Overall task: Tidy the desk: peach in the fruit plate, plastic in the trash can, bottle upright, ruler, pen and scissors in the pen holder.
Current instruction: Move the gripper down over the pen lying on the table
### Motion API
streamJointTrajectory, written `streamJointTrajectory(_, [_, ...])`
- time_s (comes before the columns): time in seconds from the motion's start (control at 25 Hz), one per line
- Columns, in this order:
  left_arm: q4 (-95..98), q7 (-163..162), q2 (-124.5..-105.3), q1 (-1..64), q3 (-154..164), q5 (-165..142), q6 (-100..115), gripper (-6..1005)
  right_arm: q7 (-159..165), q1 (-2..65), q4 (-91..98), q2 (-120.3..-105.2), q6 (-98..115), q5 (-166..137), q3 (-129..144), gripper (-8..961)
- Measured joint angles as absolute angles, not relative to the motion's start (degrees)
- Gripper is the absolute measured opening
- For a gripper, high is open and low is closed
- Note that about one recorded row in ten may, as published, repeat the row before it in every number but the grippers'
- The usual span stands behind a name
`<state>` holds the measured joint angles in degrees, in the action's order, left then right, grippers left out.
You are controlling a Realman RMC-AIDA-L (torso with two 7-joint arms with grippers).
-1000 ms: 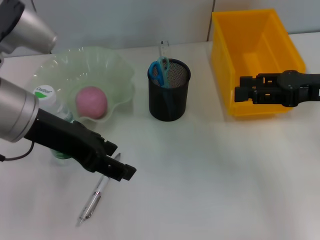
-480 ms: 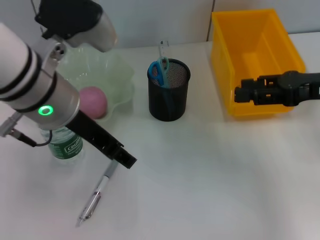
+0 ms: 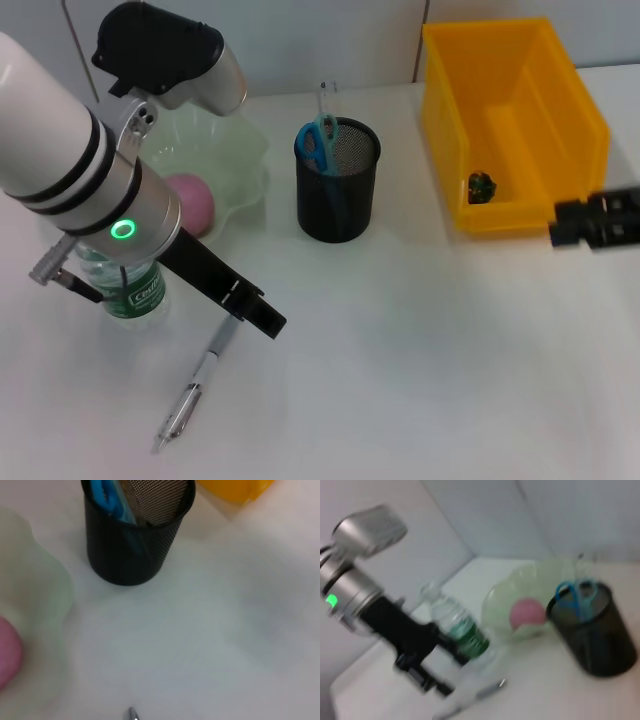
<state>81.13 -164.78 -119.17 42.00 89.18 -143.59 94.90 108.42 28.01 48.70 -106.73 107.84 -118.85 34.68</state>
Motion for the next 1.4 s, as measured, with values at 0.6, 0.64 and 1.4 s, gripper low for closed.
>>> streamJointTrajectory(0.6, [71.9, -163.4, -119.13, 42.8, 89.3, -143.8, 88.7, 783, 105.8, 27.1, 48.3, -107.21, 112.4, -124.4, 33.6, 635])
streamJointTrajectory(0.64, [71.0, -163.4, -119.15, 43.1, 89.3, -144.3, 88.5, 783, 105.8, 27.2, 48.3, -107.30, 112.4, -124.5, 33.6, 635])
streamJointTrajectory(1.4, [63.4, -164.9, -119.18, 44.7, 91.6, -146.0, 85.1, 782, 106.4, 29.6, 48.2, -107.84, 112.4, -124.4, 33.6, 634])
